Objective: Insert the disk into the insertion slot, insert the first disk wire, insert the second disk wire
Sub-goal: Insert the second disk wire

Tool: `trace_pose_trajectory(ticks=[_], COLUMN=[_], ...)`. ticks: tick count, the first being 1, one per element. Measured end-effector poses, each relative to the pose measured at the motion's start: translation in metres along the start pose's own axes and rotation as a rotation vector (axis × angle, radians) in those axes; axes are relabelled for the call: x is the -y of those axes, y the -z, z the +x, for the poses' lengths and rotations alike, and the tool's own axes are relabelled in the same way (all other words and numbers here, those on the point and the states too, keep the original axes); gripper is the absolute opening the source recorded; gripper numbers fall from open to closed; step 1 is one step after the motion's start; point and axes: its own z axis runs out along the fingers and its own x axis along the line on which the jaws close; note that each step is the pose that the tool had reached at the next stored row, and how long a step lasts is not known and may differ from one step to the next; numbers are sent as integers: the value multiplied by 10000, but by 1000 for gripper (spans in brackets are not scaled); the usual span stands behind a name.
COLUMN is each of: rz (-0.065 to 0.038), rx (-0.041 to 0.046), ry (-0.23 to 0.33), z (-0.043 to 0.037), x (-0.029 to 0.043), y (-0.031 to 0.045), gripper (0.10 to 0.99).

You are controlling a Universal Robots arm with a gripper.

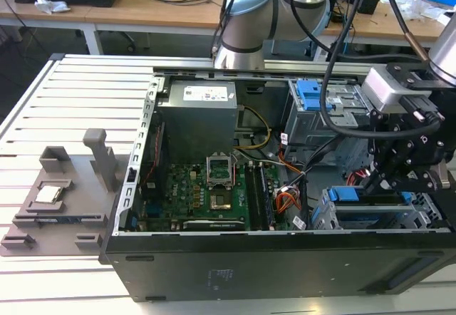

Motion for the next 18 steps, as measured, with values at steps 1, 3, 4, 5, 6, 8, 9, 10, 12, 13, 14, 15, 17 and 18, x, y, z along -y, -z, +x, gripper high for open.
trace_pose_trajectory(ticks=[1,3,4,5,6,8,9,10,12,13,14,15,17,18], rz=[2,2,2,1,0,0,1,0,1,1,0,0,0,0], rx=[2,20,20,3,3,2,3,1,4,5,4,1,2,2], ry=[0,1,1,0,0,0,0,0,0,0,0,0,0,0], z=[0,0,1,2,3,-7,-10,-12,-12,-12,-12,-12,-12,-12], x=[0,-1,-4,-7,-14,-23,-26,-29,-34,-34,-34,-34,-34,-34], y=[-1,25,70,122,234,403,449,503,587,587,588,590,589,589], gripper=[149,227,227,227,227,145,106,106,106,106,106,106,106,106])
